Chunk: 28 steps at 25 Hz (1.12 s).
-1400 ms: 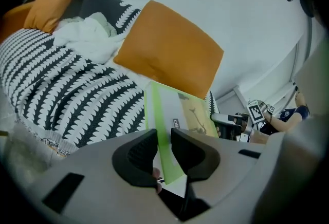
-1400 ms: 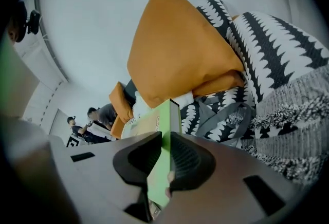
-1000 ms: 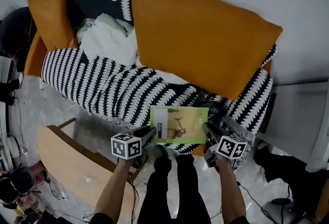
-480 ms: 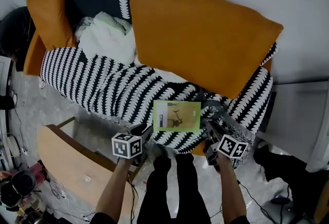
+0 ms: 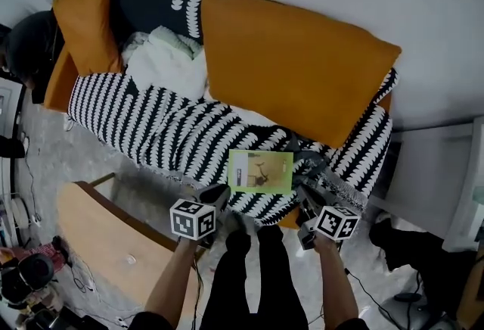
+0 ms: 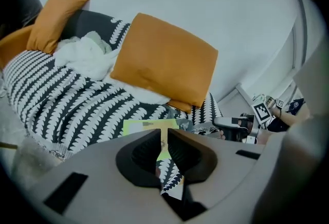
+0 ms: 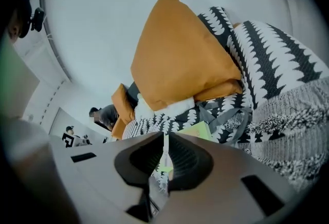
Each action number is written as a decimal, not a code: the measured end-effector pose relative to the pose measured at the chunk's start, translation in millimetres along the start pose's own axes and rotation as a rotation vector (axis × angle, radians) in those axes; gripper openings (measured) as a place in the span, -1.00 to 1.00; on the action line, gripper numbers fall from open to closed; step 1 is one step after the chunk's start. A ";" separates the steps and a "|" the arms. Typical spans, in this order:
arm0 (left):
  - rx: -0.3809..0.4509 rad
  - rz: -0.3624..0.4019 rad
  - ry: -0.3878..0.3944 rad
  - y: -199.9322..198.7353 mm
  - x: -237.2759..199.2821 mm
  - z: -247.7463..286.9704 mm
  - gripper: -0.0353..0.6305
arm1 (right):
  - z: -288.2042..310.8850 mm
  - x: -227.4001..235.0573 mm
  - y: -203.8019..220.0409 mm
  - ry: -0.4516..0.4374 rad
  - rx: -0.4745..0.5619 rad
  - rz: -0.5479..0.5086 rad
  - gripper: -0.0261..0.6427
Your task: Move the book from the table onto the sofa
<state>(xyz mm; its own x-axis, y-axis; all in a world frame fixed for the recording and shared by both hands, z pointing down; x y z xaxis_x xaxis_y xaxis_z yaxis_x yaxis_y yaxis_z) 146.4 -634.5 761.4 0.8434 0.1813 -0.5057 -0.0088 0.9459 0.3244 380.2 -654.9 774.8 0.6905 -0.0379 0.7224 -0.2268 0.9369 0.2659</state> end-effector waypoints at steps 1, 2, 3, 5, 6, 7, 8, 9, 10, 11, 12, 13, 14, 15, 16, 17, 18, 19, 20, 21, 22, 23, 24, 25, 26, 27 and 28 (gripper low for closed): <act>0.008 0.004 0.001 -1.2 5.6 -4.3 -0.75 | -3.9 -4.7 1.2 -0.005 0.002 -0.002 -0.78; 0.015 0.008 0.001 -2.2 10.6 -8.4 -0.75 | -7.6 -9.3 2.1 -0.010 0.004 -0.004 -0.79; 0.021 0.010 0.000 -3.1 14.8 -12.4 -0.75 | -10.9 -13.9 2.6 -0.016 0.007 -0.007 -0.80; 0.032 0.014 -0.002 -4.0 21.9 -20.0 -0.77 | -17.2 -22.9 2.8 -0.027 0.012 -0.013 -0.81; 0.036 0.016 -0.003 -4.5 25.5 -23.7 -0.78 | -20.5 -27.2 2.3 -0.031 0.015 -0.017 -0.82; 0.040 0.020 -0.004 -5.3 29.3 -27.4 -0.79 | -24.0 -31.6 1.2 -0.035 0.018 -0.021 -0.83; 0.045 0.024 -0.005 -6.0 33.5 -31.4 -0.80 | -27.7 -36.5 -0.3 -0.041 0.021 -0.026 -0.84; 0.051 0.026 -0.006 -6.7 38.1 -36.2 -0.80 | -31.8 -42.1 -1.7 -0.047 0.024 -0.033 -0.84; 0.057 0.028 -0.007 -7.3 43.2 -42.0 -0.81 | -36.3 -48.4 -2.8 -0.053 0.026 -0.041 -0.85; 0.064 0.030 -0.008 -8.3 48.9 -48.9 -0.82 | -41.5 -55.4 -4.0 -0.059 0.028 -0.049 -0.85; 0.073 0.032 -0.009 -9.9 55.2 -56.4 -0.82 | -47.2 -63.2 -5.7 -0.065 0.030 -0.059 -0.85; 0.083 0.038 -0.011 -12.6 62.1 -64.1 -0.82 | -53.0 -71.6 -8.1 -0.073 0.033 -0.070 -0.85; 0.094 0.046 -0.012 -15.9 69.5 -71.9 -0.83 | -59.1 -80.4 -11.0 -0.081 0.038 -0.082 -0.85; 0.105 0.055 -0.013 -19.1 77.6 -80.3 -0.83 | -65.9 -89.4 -13.3 -0.089 0.042 -0.093 -0.85; 0.115 0.065 -0.013 -21.3 86.6 -89.5 -0.83 | -73.8 -98.9 -14.6 -0.096 0.047 -0.103 -0.85; 0.126 0.074 -0.012 -23.2 96.0 -99.7 -0.84 | -82.4 -109.0 -15.4 -0.103 0.052 -0.112 -0.85; 0.140 0.084 -0.011 -25.5 105.3 -110.4 -0.84 | -90.9 -119.7 -16.5 -0.110 0.059 -0.122 -0.85; 0.156 0.096 -0.010 -28.7 114.0 -121.0 -0.84 | -98.9 -130.5 -18.2 -0.118 0.068 -0.134 -0.85; 0.174 0.107 -0.010 -32.2 121.8 -131.1 -0.85 | -106.1 -140.8 -20.1 -0.126 0.077 -0.147 -0.85; 0.192 0.118 -0.010 -35.0 129.2 -140.6 -0.85 | -113.0 -149.9 -21.1 -0.133 0.086 -0.158 -0.85; 0.208 0.127 -0.011 -36.3 136.4 -149.7 -0.85 | -120.1 -157.8 -20.8 -0.139 0.093 -0.167 -0.85; 0.221 0.135 -0.011 -36.4 143.2 -158.4 -0.85 | -127.3 -164.7 -19.3 -0.144 0.100 -0.174 -0.85; 0.234 0.142 -0.011 -36.0 149.4 -166.5 -0.85 | -134.0 -171.0 -17.7 -0.148 0.106 -0.183 -0.86; 0.247 0.150 -0.013 -36.2 154.5 -173.8 -0.85 | -139.9 -176.7 -17.0 -0.152 0.112 -0.194 -0.86; 0.260 0.158 -0.014 -37.3 158.7 -180.3 -0.85 | -144.9 -182.3 -17.5 -0.154 0.117 -0.207 -0.85; 0.272 0.165 -0.014 -38.6 162.2 -186.5 -0.85 | -149.3 -188.0 -18.4 -0.157 0.123 -0.220 -0.86; 0.281 0.172 -0.015 -39.2 165.3 -192.8 -0.85 | -153.4 -194.0 -18.6 -0.160 0.127 -0.230 -0.86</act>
<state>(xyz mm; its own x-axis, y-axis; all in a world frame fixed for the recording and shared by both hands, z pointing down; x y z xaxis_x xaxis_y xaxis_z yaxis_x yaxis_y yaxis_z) 182.5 -589.7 511.0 0.8501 0.3258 -0.4137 -0.0045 0.7901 0.6130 355.8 -611.7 531.8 0.6194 -0.3077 0.7223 -0.1680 0.8468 0.5047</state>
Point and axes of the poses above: the fingertips, and each gripper's own axes: z forward along the fingers, x to its right, y out of its underside, the point moved 2 cm from there along -z, backward along the fingers, and after that the axes turned 10 degrees about -x, right-handed, at the moved point
